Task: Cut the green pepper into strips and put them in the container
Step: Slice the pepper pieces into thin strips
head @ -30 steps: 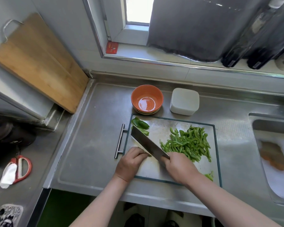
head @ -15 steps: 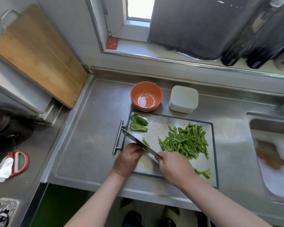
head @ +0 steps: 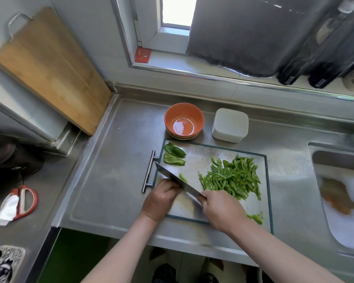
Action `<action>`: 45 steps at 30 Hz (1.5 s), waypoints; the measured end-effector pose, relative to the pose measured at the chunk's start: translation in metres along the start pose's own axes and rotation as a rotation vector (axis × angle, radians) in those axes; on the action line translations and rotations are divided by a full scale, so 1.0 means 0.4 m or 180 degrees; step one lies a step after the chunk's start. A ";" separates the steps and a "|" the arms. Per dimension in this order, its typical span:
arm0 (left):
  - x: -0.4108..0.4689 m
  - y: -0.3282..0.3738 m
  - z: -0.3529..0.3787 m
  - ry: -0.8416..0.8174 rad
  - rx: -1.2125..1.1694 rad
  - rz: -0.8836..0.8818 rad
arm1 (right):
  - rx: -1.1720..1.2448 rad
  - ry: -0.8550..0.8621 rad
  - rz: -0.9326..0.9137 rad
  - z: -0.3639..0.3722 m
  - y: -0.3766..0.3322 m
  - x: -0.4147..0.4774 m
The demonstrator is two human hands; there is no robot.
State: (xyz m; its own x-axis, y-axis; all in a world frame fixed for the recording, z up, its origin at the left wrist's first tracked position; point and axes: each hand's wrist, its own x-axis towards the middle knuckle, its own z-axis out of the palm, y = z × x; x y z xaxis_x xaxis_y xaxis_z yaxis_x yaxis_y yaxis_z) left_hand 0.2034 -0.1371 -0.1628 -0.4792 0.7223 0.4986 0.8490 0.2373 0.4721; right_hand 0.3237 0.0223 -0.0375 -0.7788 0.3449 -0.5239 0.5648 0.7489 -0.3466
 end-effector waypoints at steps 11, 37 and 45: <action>-0.003 -0.008 0.002 -0.0086 -0.0042 0.0035 | -0.0396 0.0138 -0.0089 0.028 -0.007 -0.011; 0.013 0.011 -0.020 -0.0398 -0.0091 -0.0353 | 0.0536 -0.0028 0.0547 -0.027 0.040 0.002; 0.078 0.052 -0.045 -0.0409 -0.0290 -0.1907 | 0.0878 0.0297 0.0613 -0.104 0.076 -0.023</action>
State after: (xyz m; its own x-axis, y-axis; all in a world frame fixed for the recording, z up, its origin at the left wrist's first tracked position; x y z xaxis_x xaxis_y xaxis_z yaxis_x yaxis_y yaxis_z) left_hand 0.2020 -0.1212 -0.1244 -0.8312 0.5545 0.0388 0.4155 0.5734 0.7060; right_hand 0.3368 0.0655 -0.0108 -0.6650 0.5249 -0.5313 0.7465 0.4883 -0.4520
